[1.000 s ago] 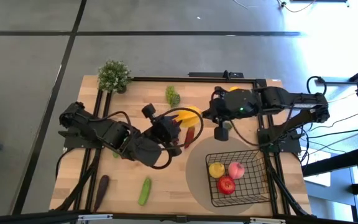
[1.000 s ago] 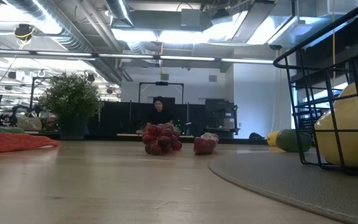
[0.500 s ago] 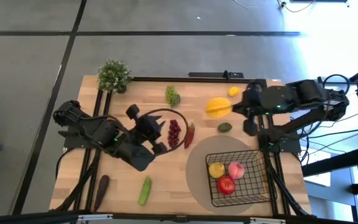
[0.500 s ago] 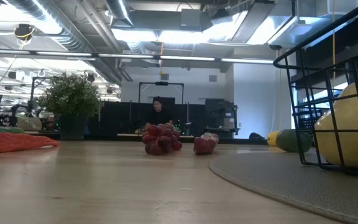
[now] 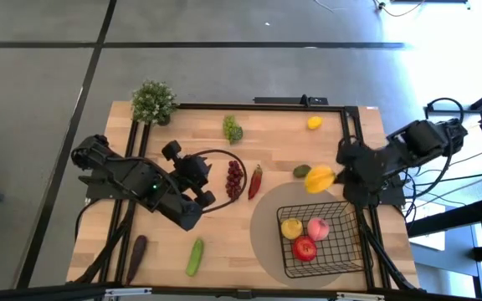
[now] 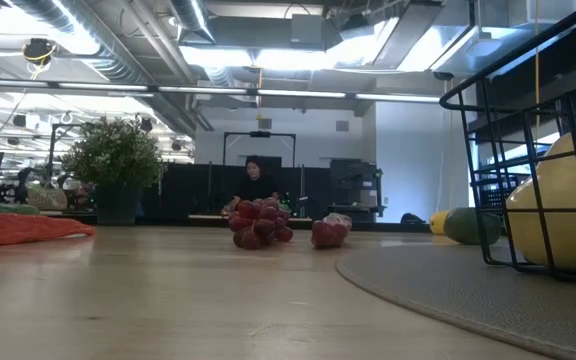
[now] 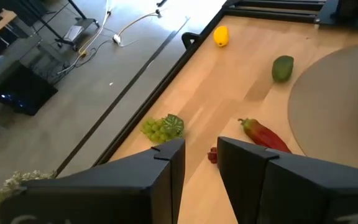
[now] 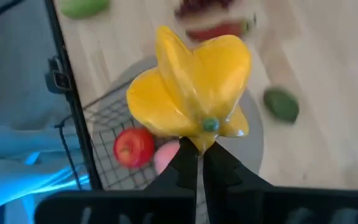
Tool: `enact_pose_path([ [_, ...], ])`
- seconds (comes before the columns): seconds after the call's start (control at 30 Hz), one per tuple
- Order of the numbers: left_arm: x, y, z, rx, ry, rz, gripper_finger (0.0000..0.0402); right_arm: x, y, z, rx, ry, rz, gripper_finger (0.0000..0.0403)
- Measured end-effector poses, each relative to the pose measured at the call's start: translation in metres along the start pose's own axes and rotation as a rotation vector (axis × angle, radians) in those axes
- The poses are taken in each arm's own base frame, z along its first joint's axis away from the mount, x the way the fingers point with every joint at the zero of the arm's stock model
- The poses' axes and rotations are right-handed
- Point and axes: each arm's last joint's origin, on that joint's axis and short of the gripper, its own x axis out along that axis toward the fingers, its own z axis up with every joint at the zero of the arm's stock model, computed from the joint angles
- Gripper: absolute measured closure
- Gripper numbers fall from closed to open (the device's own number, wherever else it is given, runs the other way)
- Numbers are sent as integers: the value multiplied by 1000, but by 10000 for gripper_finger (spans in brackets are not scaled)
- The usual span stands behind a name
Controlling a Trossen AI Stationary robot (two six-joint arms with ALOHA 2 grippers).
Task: Build produce basket
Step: Put the star fruit into the wire basket
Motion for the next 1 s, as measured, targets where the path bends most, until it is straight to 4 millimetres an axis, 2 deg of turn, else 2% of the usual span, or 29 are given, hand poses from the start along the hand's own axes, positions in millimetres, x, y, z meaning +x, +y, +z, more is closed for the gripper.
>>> enact_pose_path([
  [0.13,0,0,0,0,0,1,317,15,15,-8,15,100,70,403],
  [0.23,0,0,0,0,-1,1,317,30,22,-18,40,208,51,403],
  [0.5,0,0,0,0,0,1,317,92,49,-30,31,314,137,403],
  [0.77,2,1,1,-4,2,5,318,148,62,-32,-19,334,146,403],
  [1.0,2,0,0,-3,25,-16,318,179,66,-28,-91,332,138,403],
])
